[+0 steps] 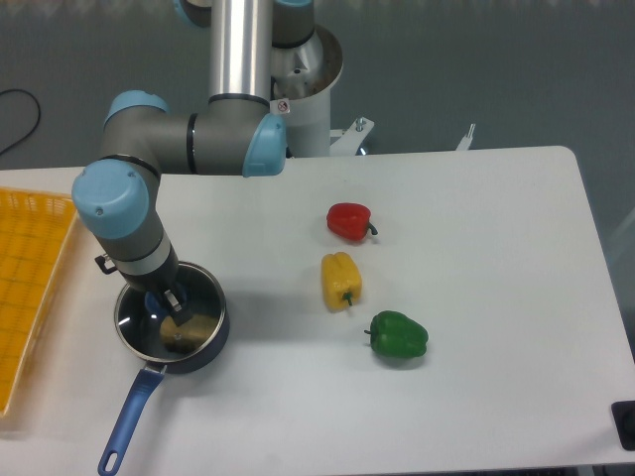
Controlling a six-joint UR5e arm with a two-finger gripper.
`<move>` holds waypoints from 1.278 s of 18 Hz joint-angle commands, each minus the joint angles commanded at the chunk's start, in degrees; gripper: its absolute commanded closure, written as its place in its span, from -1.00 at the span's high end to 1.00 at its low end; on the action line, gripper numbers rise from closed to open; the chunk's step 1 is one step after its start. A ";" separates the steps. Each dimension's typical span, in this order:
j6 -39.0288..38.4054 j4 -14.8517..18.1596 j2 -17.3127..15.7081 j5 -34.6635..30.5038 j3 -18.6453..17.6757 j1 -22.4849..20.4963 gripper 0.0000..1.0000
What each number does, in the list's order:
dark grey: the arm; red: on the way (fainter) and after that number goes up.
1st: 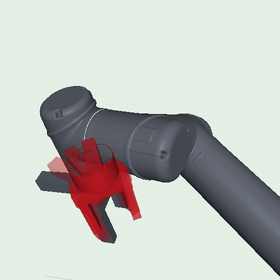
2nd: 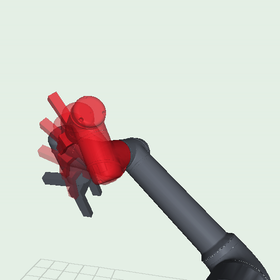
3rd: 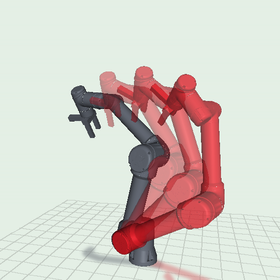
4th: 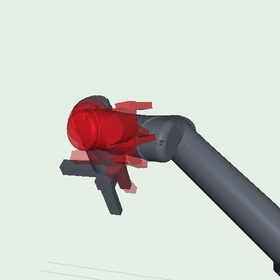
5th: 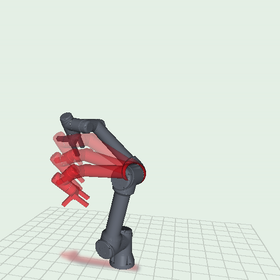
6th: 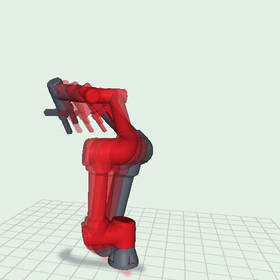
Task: Close the pot lid
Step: 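Lower the glass lid onto the saucepan rim and settle it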
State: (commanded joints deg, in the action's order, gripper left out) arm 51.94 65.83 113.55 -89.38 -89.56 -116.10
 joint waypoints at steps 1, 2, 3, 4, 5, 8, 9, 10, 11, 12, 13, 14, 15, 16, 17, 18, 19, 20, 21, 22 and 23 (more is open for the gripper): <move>0.00 0.00 0.00 0.00 0.00 0.00 0.13; 0.00 0.00 0.00 0.00 -0.09 -0.09 0.13; 0.00 -0.09 0.00 -0.09 -0.17 0.00 0.13; -0.09 -0.17 0.09 -0.09 -0.18 0.00 0.13; -0.17 -0.18 0.09 -0.09 -0.18 0.00 0.13; -0.18 -0.18 0.09 -0.09 -0.26 0.00 0.13; -0.26 -0.18 0.17 -0.17 -0.26 0.09 0.13; -0.26 -0.18 0.18 -0.18 -0.26 0.09 0.13; -0.26 -0.18 0.18 -0.18 -0.26 0.09 0.13; -0.26 -0.18 0.26 -0.18 -0.26 0.09 0.13; -0.26 -0.18 0.26 -0.18 -0.26 0.09 0.13; -0.26 -0.18 0.26 -0.18 -0.26 0.09 0.13; -0.26 -0.18 0.35 -0.18 -0.26 0.09 0.13; -0.26 -0.18 0.35 -0.18 -0.26 0.09 0.13; -0.26 -0.18 0.44 -0.18 -0.26 0.09 0.13; -0.35 -0.18 0.44 -0.18 -0.35 0.09 0.13; -0.35 -0.18 0.53 -0.26 -0.35 0.09 0.13; -0.35 -0.18 0.53 -0.70 -0.35 0.17 0.13; -0.44 -0.26 0.61 -1.40 -0.35 0.26 0.13; -0.44 -0.26 0.70 -1.93 -0.35 0.35 0.13; -0.44 -0.26 0.70 -2.02 -0.35 0.35 0.13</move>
State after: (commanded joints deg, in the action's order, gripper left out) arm 51.50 65.57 114.26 -91.41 -89.91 -115.75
